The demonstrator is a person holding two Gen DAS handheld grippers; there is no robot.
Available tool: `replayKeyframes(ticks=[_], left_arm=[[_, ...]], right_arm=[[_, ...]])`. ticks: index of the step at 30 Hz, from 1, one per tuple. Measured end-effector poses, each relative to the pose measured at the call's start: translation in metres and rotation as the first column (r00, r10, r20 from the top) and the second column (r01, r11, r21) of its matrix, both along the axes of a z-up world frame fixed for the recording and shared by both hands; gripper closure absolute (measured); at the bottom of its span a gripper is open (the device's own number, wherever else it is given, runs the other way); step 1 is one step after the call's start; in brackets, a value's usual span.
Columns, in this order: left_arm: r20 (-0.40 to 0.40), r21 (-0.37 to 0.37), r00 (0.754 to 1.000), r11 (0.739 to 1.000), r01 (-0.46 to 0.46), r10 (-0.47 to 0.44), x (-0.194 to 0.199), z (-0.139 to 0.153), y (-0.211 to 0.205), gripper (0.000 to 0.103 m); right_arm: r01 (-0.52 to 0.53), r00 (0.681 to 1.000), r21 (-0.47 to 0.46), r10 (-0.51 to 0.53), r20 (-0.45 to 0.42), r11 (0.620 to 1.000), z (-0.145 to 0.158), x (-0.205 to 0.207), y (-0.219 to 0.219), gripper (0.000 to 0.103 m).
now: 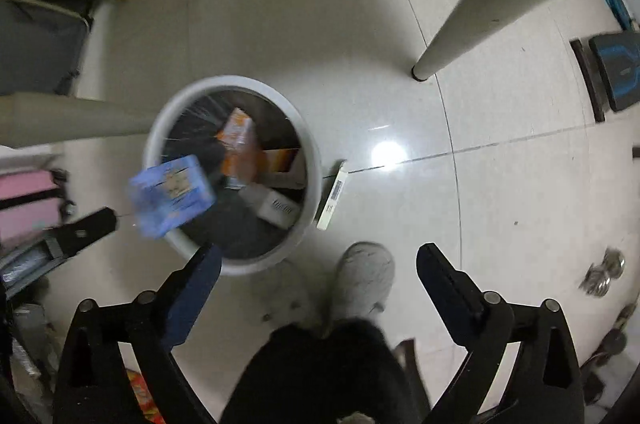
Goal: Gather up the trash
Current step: 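Open both tools over the bin, dropping the wrapper and medicine box, then raise both tools back up to the table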
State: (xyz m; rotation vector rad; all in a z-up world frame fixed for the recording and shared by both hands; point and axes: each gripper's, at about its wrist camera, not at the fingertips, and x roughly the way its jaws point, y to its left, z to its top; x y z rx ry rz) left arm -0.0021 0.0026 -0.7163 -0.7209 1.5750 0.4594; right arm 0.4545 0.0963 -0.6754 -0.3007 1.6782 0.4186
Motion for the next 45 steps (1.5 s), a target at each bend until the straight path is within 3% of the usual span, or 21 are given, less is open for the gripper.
replayKeyframes(ticks=[5, 9, 14, 21, 29, 41, 45], left_arm=[[-0.019, 0.066, 0.998, 0.996, 0.053, -0.052, 0.002, -0.01, 0.0, 0.002], [-0.032, 0.112, 0.997, 0.991, 0.078, -0.075, -0.014, -0.005, 0.005, 0.002], [-0.034, 0.157, 0.996, 0.983, 0.091, -0.087, -0.021, 0.009, 0.009, 0.002], [-0.016, 0.19, 0.996, 0.978, 0.088, -0.086, -0.031, 0.06, 0.009, 0.002], [0.009, 0.187, 0.996, 0.979, 0.08, -0.083, -0.052, 0.151, -0.004, 0.002], [0.081, 0.239, 0.991, 0.967, 0.085, -0.107, -0.084, 0.33, -0.003, 0.002], [0.142, 0.286, 0.986, 0.957, 0.041, -0.085, -0.08, 0.388, 0.012, 0.002]], right_arm=[[-0.071, 0.997, -0.035, 0.073, 0.039, 0.997, -0.035, 0.0, 0.023, 0.003], [-0.094, 0.994, -0.039, 0.095, 0.046, 0.995, -0.043, -0.002, 0.037, 0.003], [-0.101, 0.993, -0.035, 0.104, 0.065, 0.994, -0.031, -0.002, 0.045, 0.003], [-0.105, 0.99, -0.028, 0.107, 0.09, 0.994, 0.007, -0.003, 0.041, 0.003], [-0.11, 0.987, -0.01, 0.11, 0.116, 0.994, 0.109, -0.012, 0.029, 0.003], [-0.123, 0.984, 0.053, 0.114, 0.14, 0.991, 0.312, -0.032, 0.021, 0.003], [-0.094, 0.986, 0.111, 0.078, 0.144, 0.989, 0.374, -0.028, 0.027, 0.003]])
